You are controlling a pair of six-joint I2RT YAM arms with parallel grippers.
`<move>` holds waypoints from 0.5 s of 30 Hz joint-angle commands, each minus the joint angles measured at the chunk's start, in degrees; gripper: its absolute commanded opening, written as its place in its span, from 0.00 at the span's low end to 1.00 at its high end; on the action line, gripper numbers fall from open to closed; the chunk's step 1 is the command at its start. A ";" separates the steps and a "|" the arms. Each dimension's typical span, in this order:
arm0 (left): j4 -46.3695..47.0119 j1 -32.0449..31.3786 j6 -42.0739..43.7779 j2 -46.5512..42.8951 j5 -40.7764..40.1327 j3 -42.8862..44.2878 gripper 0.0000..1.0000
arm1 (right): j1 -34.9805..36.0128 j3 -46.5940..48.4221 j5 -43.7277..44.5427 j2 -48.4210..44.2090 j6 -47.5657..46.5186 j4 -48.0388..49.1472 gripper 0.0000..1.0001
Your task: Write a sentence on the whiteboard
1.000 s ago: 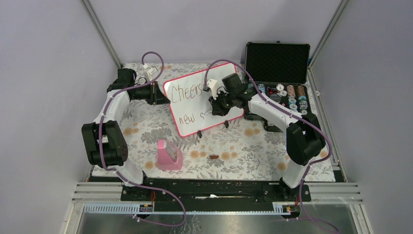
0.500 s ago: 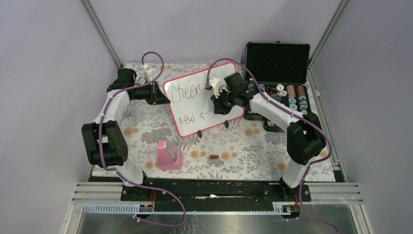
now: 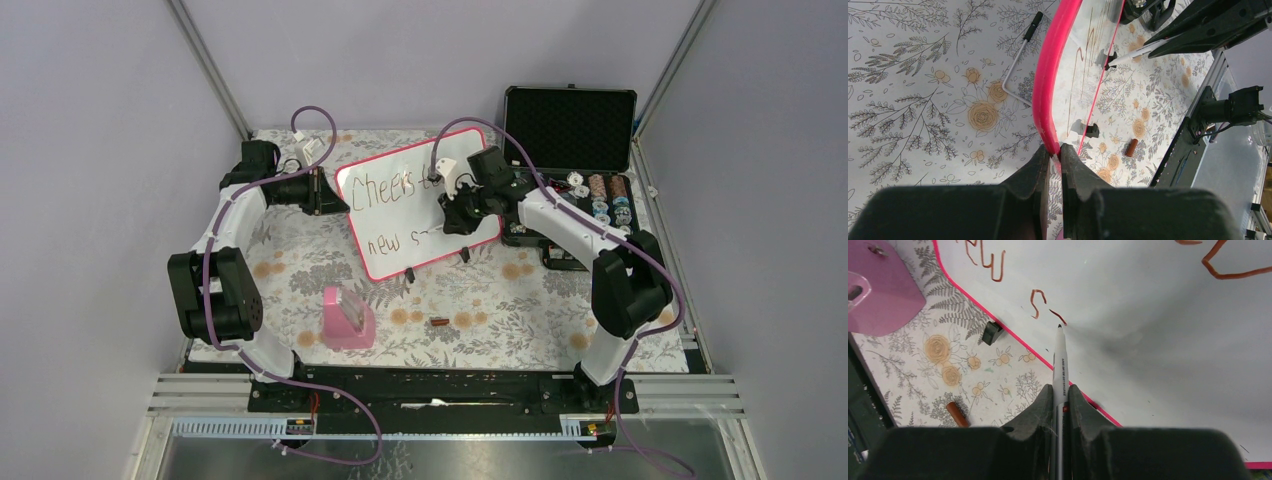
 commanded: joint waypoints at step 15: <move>3.37 -0.45 1.47 -2.06 -0.42 1.94 0.00 | -0.62 5.95 -1.38 0.07 0.80 1.57 0.00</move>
